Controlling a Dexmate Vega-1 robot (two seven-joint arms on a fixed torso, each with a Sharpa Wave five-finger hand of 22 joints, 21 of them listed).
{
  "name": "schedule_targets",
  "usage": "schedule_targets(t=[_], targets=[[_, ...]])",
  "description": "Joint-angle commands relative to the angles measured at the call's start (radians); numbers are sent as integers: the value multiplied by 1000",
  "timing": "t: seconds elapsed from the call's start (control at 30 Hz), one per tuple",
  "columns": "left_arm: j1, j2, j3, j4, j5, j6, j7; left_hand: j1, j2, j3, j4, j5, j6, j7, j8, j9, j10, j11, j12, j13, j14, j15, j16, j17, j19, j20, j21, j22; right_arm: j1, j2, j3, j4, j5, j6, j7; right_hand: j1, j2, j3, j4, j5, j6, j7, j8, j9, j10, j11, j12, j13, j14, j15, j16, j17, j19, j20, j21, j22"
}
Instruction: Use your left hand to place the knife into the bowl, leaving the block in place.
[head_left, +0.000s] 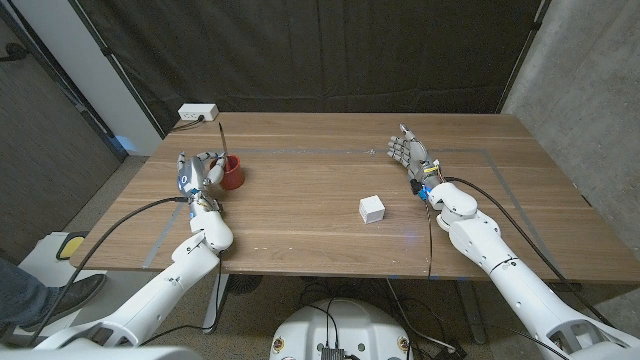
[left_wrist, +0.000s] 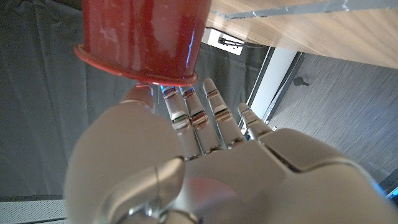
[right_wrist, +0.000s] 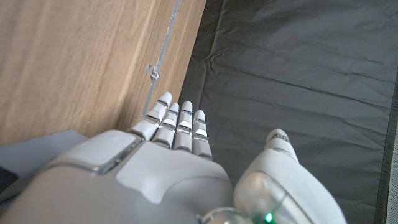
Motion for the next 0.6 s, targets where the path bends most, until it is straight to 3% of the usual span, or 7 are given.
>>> schedule_targets(t=[0.03, 0.3, 0.43, 0.6], targets=[[-1, -4, -6, -20, -9, 30, -7, -22, -8, -3, 13, 8, -20, -3, -7, 2, -32, 4, -7, -4, -13, -7, 3, 5, -9, 7, 9, 2, 14, 8, -3, 22, 1, 10, 10, 2, 11, 1, -8, -1, 8, -3, -2, 5, 11, -2, 6, 4, 11, -1, 3, 3, 8, -2, -1, 3], [24, 5, -15, -80, -10, 37, -19, -38, -10, -8, 23, 12, -52, -3, -19, 5, -64, 10, -9, -11, -29, 0, 2, 6, -14, 13, 10, 2, 16, 9, -1, 28, 2, 17, 16, 2, 12, 1, -8, -1, 9, -5, -2, 5, 12, -4, 6, 4, 14, -1, 3, 3, 10, -2, -4, 3], [57, 20, -33, -161, -14, 73, -48, -48, -11, -11, 29, 13, -73, -6, -27, 6, -74, 14, -6, -16, -36, 6, 2, 7, -16, 15, 10, 2, 14, 9, 1, 29, 4, 24, 20, 2, 12, 1, -9, -1, 8, -4, -2, 5, 12, -4, 6, 4, 13, 0, 3, 3, 10, -1, -5, 3], [104, 45, -61, -276, -20, 125, -105, -64, -10, -15, 39, 15, -120, 15, -47, 6, -91, 23, -4, -24, -42, 12, 5, 7, -10, 20, 15, 3, 5, 8, 5, 24, 6, 34, 21, 1, 12, 0, -9, -2, 8, -5, -2, 5, 11, -5, 5, 4, 14, -3, 3, 3, 11, -1, -6, 4]])
